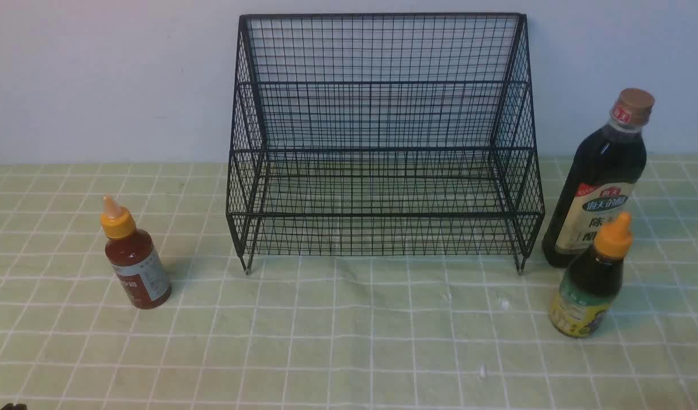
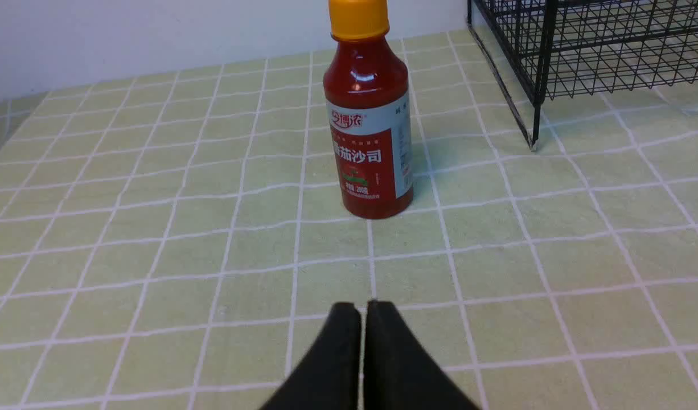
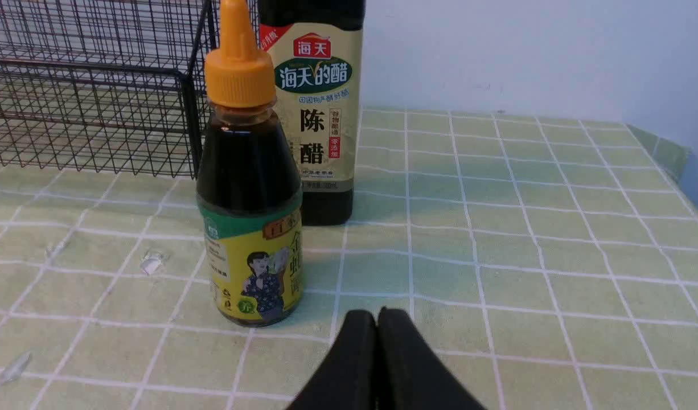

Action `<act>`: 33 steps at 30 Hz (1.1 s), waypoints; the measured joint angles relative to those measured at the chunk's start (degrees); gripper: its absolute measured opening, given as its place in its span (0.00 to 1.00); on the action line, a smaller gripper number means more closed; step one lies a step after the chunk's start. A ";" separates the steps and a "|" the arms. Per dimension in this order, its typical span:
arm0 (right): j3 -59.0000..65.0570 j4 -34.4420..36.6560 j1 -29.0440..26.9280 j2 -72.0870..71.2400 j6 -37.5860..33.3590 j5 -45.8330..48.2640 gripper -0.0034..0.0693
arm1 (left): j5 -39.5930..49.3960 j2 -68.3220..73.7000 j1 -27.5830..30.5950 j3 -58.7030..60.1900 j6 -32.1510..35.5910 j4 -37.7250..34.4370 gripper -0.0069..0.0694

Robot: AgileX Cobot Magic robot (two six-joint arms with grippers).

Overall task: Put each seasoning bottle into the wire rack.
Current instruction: Use the right arm to grab the condiment bottle closest to it

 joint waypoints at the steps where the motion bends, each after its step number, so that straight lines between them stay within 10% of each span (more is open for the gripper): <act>1: 0.00 0.00 0.00 0.00 0.00 0.00 0.03 | 0.00 0.00 0.00 0.00 0.00 0.00 0.08; 28: 0.05 0.30 0.00 0.00 0.28 -0.77 0.03 | 0.00 0.00 0.00 0.00 0.00 0.00 0.08; 33: 0.75 15.51 0.01 0.00 8.08 -13.48 0.03 | 0.00 0.00 0.00 0.00 0.00 0.00 0.08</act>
